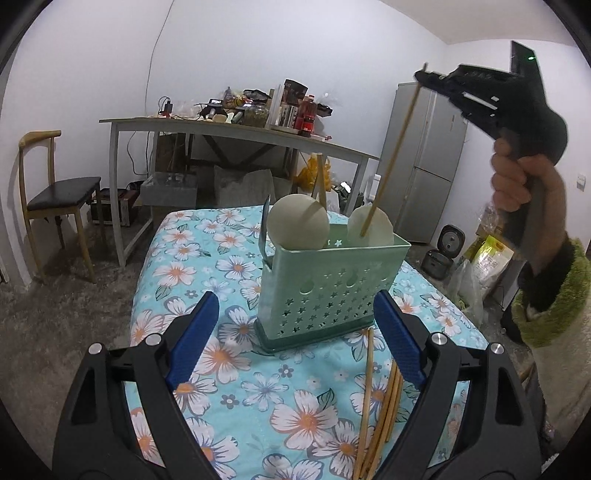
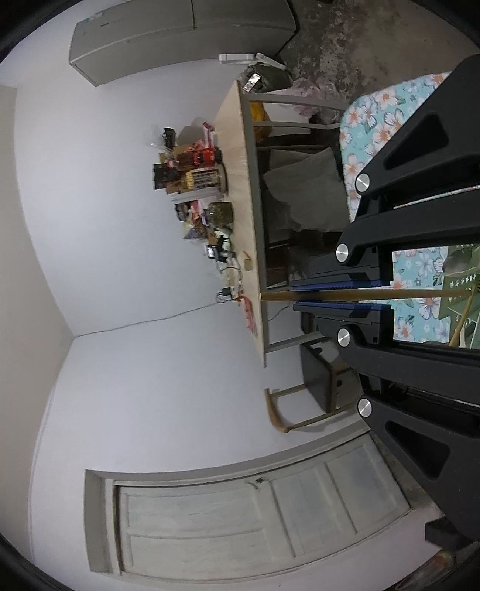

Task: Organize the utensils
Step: 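Lower the chopstick into the green holder with the right gripper and open it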

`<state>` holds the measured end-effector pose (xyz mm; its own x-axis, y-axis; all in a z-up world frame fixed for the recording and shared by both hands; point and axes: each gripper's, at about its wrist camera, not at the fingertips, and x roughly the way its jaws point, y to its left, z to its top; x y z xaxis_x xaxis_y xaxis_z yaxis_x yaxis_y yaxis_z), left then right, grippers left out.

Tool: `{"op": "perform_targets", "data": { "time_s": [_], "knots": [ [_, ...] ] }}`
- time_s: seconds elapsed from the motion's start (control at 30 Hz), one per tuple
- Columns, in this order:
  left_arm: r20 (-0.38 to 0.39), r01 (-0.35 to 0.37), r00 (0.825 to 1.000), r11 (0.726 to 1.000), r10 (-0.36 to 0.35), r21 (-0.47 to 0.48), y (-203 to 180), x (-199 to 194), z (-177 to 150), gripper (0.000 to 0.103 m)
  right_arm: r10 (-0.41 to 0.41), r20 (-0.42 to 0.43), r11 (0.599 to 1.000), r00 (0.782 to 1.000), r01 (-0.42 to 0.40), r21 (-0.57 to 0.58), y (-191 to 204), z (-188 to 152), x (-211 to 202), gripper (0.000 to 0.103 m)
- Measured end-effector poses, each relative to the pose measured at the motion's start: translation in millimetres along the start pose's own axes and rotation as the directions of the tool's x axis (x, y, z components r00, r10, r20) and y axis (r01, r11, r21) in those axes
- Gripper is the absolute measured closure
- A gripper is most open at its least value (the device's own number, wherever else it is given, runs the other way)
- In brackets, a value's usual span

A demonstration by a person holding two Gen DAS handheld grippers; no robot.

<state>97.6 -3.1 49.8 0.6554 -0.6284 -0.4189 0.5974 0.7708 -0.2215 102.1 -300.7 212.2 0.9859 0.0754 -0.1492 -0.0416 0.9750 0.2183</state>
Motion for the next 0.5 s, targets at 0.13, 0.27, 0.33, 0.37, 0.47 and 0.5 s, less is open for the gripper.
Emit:
{"op": "perform_targets", "data": {
  "time_s": [0.13,0.27,0.33,0.37,0.47,0.5],
  "knots": [
    [-0.005,-0.001,1.0,1.0,0.001,-0.009,2.4,2.6,-0.2,0.02,-0.01,-0.037,1.0,0.999,0.01,-0.006,-0.3,-12.9,20.2,0.097],
    [-0.003,-0.002,1.0,1.0,0.002,-0.025,5.0,2.4,-2.1,0.02,-0.015,-0.079,1.0,0.997,0.014,-0.008,-1.2,-24.5,36.4,0.097],
    [-0.004,-0.005,1.0,1.0,0.005,-0.03,6.0,3.2,-2.4,0.02,-0.016,-0.103,1.0,0.995,0.015,-0.009,-1.3,-31.5,43.7,0.097],
    [-0.006,-0.005,1.0,0.999,0.005,-0.033,6.7,3.7,-2.7,0.02,-0.017,-0.115,1.0,0.993,0.016,-0.011,-1.1,-35.4,46.2,0.097],
    [-0.007,-0.003,1.0,0.999,0.002,-0.044,8.0,3.6,-3.2,0.02,-0.001,-0.183,1.0,0.983,0.0,-0.004,-2.3,-46.8,56.7,0.097],
    [-0.008,-0.002,1.0,0.999,0.001,-0.046,8.2,3.8,-3.2,0.02,-0.003,-0.204,1.0,0.979,0.001,-0.006,-3.5,-50.4,59.0,0.095]
  ]
}}
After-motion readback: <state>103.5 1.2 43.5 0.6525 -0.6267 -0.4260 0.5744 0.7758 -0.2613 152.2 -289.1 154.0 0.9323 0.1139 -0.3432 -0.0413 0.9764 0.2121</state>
